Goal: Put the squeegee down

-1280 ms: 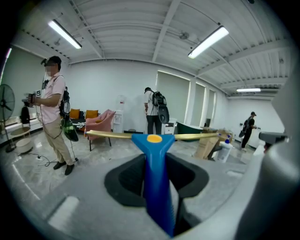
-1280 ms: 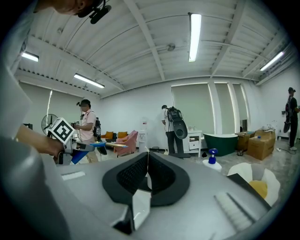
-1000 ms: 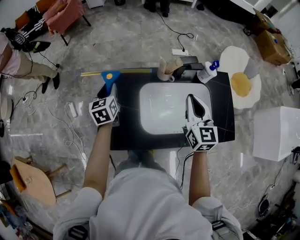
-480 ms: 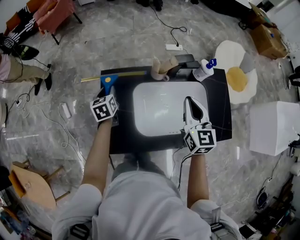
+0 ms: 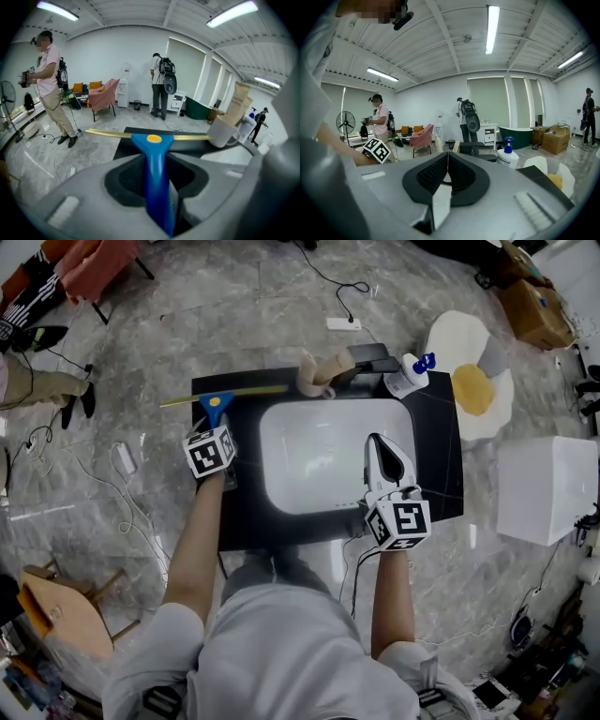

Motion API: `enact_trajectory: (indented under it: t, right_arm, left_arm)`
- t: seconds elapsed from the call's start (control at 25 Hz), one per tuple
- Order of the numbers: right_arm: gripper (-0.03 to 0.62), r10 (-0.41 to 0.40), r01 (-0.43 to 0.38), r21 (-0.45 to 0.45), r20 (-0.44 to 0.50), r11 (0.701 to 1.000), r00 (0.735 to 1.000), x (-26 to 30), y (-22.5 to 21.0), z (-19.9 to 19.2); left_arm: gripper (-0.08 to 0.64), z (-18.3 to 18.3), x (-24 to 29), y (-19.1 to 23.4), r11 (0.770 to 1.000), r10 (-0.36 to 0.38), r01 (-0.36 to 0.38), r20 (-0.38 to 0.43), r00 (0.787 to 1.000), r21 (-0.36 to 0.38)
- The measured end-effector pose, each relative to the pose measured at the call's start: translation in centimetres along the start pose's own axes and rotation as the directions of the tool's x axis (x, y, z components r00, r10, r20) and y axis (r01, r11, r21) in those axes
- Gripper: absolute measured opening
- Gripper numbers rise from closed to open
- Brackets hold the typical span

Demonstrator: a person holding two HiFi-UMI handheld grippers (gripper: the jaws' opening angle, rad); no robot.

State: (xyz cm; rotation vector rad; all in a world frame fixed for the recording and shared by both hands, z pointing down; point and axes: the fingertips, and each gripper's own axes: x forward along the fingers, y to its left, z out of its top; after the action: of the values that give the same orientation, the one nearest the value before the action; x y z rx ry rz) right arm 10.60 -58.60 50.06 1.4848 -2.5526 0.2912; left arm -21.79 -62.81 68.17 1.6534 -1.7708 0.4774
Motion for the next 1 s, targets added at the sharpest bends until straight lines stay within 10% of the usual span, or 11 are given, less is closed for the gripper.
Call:
enact_trajectory:
  t: [1.0]
  right_arm:
    - [0.003,-0.01,0.01,0.012,-0.011,1.0,1.0,0.2,-0.1,-0.7]
  left_arm:
    - [0.182,0.0,0.9,-1.5,0.998,-0.048,0.048,0.0,0.999,0.035]
